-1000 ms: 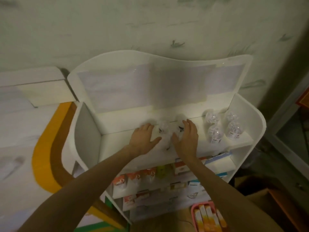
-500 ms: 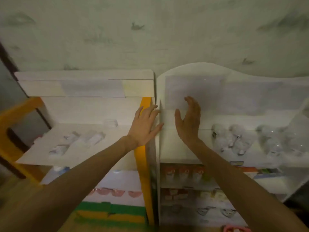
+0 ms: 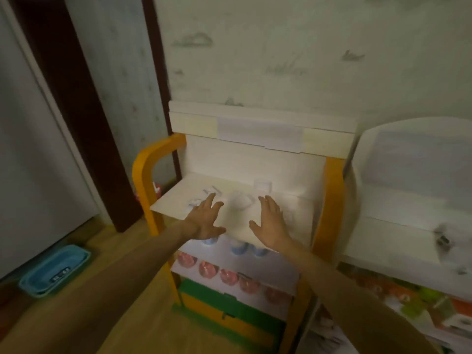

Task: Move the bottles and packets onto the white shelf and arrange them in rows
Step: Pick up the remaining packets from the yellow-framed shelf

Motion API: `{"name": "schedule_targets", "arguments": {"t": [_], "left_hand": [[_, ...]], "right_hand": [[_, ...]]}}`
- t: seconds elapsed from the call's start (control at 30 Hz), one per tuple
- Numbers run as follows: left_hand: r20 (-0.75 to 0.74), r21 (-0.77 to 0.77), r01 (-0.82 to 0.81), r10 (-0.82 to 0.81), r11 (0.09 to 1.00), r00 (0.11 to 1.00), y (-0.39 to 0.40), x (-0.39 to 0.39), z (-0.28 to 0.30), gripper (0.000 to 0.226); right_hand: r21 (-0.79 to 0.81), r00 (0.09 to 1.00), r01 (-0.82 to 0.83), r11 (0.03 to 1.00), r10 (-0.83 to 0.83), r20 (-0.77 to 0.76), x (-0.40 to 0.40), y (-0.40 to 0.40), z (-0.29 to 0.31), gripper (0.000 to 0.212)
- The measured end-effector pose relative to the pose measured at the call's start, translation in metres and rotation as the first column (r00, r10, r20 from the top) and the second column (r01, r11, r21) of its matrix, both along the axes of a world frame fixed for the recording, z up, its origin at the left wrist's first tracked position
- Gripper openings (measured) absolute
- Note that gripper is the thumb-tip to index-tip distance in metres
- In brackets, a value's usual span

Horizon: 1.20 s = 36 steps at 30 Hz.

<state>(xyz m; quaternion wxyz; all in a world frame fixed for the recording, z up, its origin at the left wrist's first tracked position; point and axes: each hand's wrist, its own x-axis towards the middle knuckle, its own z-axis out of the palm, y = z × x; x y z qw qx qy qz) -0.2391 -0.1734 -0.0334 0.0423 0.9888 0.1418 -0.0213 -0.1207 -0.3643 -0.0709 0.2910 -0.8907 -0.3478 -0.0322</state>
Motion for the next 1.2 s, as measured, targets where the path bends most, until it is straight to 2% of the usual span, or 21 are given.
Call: {"name": "schedule_targets", "arguments": {"t": [0.1,0.23,0.5,0.67,0.77,0.93,1.2], "left_hand": [[-0.030,-0.033,-0.061,0.060,0.998,0.998,0.033,-0.014,-0.004,0.086],[-0.089,-0.096,-0.149,0.140,0.984,0.986,0.070,-0.017,-0.026,0.090],[-0.204,-0.144,-0.194,0.163,0.970,0.965,0.143,0.028,-0.057,0.099],[-0.177,-0.185,-0.239,0.207,0.953,0.962,0.185,0.084,-0.065,0.100],[-0.163,-0.181,-0.238,0.210,0.954,0.964,0.205,0.110,-0.078,0.109],[-0.231,-0.173,-0.236,0.194,0.956,0.954,0.231,0.143,-0.097,0.120],[-0.202,-0.202,-0.258,0.217,0.945,0.955,0.265,0.174,-0.110,0.110]], "right_hand": [[-0.130,0.994,-0.052,0.990,0.039,-0.105,-0.005,0.033,-0.020,0.084],[-0.236,0.992,-0.067,0.969,0.039,-0.121,0.003,0.072,-0.032,0.086],[-0.328,0.993,-0.097,0.940,0.069,-0.093,0.064,0.170,-0.050,0.081],[-0.313,0.966,-0.255,0.915,0.251,-0.054,0.110,0.228,-0.056,0.078],[-0.320,0.939,-0.344,0.883,0.329,-0.101,0.136,0.264,-0.060,0.078],[-0.383,0.928,-0.373,0.845,0.347,-0.137,0.171,0.303,-0.079,0.058],[-0.473,0.920,-0.387,0.792,0.298,-0.254,0.198,0.333,-0.080,0.077]]}}
